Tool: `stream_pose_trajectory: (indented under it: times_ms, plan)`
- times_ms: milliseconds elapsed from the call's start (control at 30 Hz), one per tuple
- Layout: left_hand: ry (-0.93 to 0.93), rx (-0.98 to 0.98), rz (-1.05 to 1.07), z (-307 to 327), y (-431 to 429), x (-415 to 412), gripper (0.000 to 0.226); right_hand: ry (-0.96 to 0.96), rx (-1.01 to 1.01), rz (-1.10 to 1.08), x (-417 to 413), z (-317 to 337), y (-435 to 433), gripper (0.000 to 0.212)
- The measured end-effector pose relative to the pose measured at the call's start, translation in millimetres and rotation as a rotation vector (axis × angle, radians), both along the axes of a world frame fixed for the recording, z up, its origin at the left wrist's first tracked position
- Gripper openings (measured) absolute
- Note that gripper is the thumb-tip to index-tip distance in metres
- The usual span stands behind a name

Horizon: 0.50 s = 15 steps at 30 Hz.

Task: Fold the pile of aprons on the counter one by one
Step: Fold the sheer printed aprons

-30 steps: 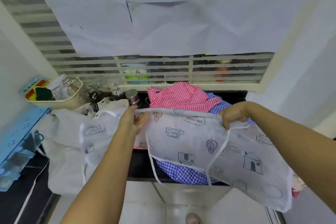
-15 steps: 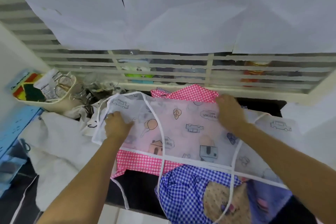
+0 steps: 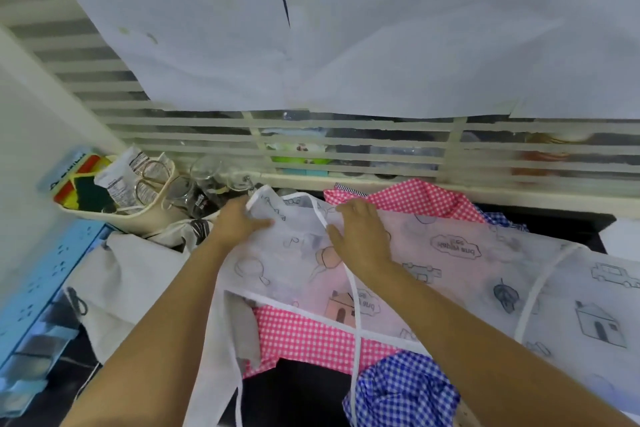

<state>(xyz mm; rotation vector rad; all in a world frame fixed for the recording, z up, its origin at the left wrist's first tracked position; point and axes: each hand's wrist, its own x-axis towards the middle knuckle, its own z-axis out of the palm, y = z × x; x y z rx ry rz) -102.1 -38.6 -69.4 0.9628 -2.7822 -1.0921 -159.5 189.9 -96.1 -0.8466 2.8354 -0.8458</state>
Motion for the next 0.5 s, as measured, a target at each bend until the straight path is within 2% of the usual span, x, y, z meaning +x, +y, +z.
stream_pose_trajectory:
  times_ms: [67, 133, 233, 333, 433, 500]
  plan:
    - [-0.104, 0.046, -0.071, 2, -11, -1, 0.026, 0.038, 0.063, -0.042, -14, 2, -24, 0.043]
    - [-0.129, 0.061, -0.09, 5, -20, 2, 0.026, 0.027, 0.15, -0.056, -24, 3, -49, 0.045]
    - [-0.092, 0.277, -0.144, 6, -23, 8, 0.029, -0.045, 0.28, -0.053, -33, 5, -75, 0.039]
    - [0.024, 0.355, -0.125, 6, -11, 11, 0.015, -0.037, 0.37, -0.065, -38, 9, -90, 0.018]
    - [0.199, 0.248, -0.049, -4, -9, 9, 0.026, 0.023, 0.367, -0.043, -41, 14, -99, 0.025]
    - [0.333, 0.277, -0.001, -9, -11, 15, 0.024, 0.021, 0.307, -0.048, -44, 17, -100, 0.03]
